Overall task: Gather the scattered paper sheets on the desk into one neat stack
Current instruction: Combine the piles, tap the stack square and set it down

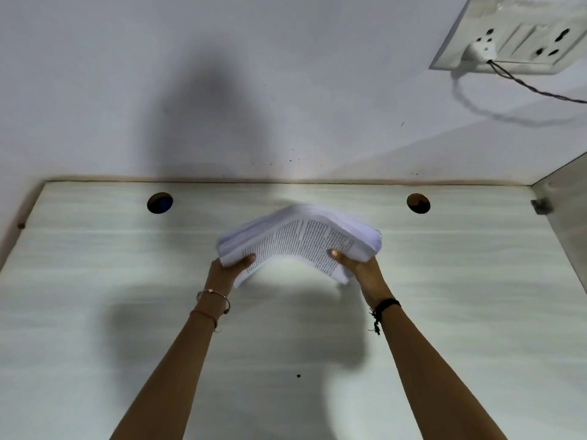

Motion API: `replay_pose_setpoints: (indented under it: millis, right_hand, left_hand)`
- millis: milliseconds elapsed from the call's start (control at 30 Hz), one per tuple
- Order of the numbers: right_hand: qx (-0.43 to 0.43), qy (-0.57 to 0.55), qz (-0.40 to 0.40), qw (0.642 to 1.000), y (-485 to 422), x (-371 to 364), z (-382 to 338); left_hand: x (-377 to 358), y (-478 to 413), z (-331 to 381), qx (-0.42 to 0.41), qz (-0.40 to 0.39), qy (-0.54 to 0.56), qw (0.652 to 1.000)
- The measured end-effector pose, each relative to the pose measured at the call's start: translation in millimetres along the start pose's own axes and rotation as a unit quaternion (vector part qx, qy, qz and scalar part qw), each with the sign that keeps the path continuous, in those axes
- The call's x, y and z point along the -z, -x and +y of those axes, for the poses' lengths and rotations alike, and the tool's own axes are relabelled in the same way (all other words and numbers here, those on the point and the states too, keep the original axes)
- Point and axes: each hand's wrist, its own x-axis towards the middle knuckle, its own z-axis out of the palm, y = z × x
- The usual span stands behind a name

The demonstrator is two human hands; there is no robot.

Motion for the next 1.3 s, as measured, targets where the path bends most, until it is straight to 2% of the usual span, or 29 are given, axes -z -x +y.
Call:
replay_pose_setpoints:
  millis: [67,200,300,333,400,467,533,633,700,733,833,900,933,1000,1033,1100,1200,1233,1300]
  right_hand:
    - [-0.021,0.012,-0.009,1.0,0.0,1.6,13.6]
    - [-0.018,0.066,0.057,0.996,-5.6,1.5,10.8]
    - [0.047,0.162,0.043,0.985,-11.1,7.8,-12.5]
    - [0.068,0.195,0.029,0.978,-12.6,10.7,-24.7]
    - [0.102,0.258,0.011,0.961,-17.3,16.9,-51.1]
    - [0.143,0.313,-0.006,0.939,-20.3,20.0,-83.1]
    - [0.175,0.372,-0.035,0.911,-21.7,16.8,-115.9]
    - [0.226,0.485,-0.096,0.839,-19.2,1.8,-158.1]
    - [0.263,0.543,-0.112,0.79,-14.7,-9.6,-174.9]
    - [0.271,0.55,-0.111,0.782,-12.7,-12.6,-179.6]
    - [0.27,0.489,-0.086,0.825,-8.4,-9.1,-188.1]
    - [0.255,0.431,-0.037,0.865,-8.2,4.5,-183.3]
    - [0.234,0.375,-0.014,0.897,-8.0,13.7,-175.7]
    - [0.178,0.178,-0.009,0.968,-2.2,26.5,-153.8]
    - [0.153,0.083,-0.026,0.984,0.5,28.6,-140.0]
    - [0.122,0.002,-0.078,0.989,11.8,22.3,-114.6]
    - [0.087,0.043,-0.127,0.987,23.2,0.1,-98.5]
    - [0.087,0.046,-0.113,0.989,23.0,-6.5,-97.1]
    - [0.107,0.035,-0.028,0.993,19.8,-19.3,-95.3]
  left_hand:
    - [-2.4,2.3,-3.8,-0.006,-0.006,0.001,1.0]
    - [4.9,-2.5,5.0,-0.026,0.014,0.017,0.999]
    - [22.3,-6.1,31.2,-0.08,0.02,0.011,0.997]
    - [34.1,-6.4,43.5,-0.095,-0.011,0.028,0.995]
    - [56.3,-4.2,68.9,-0.109,-0.133,0.023,0.985]
    - [68.0,-1.0,94.6,-0.101,-0.235,-0.051,0.965]
    - [59.4,1.8,118.5,-0.11,-0.261,-0.155,0.946]
    - [26.8,8.8,143.6,-0.163,-0.231,-0.293,0.913]
    - [9.2,16.7,148.8,-0.183,-0.18,-0.301,0.918]
    - [4.9,20.4,149.5,-0.189,-0.153,-0.281,0.929]
    - [5.5,22.5,143.8,-0.192,-0.088,-0.209,0.955]
    - [9.8,19.3,141.0,-0.183,-0.087,-0.171,0.964]
    - [12.2,17.4,139.4,-0.18,-0.087,-0.15,0.968]
    - [16.6,15.2,135.7,-0.184,-0.096,-0.105,0.973]
    - [17.7,14.8,132.9,-0.181,-0.104,-0.077,0.975]
    - [16.9,16.7,126.0,-0.155,-0.119,-0.004,0.981]
    - [10.9,14.9,113.7,-0.136,-0.122,0.077,0.98]
    - [7.5,14.9,111.1,-0.139,-0.117,0.084,0.98]
    - [-1.3,16.5,109.4,-0.145,-0.089,0.097,0.981]
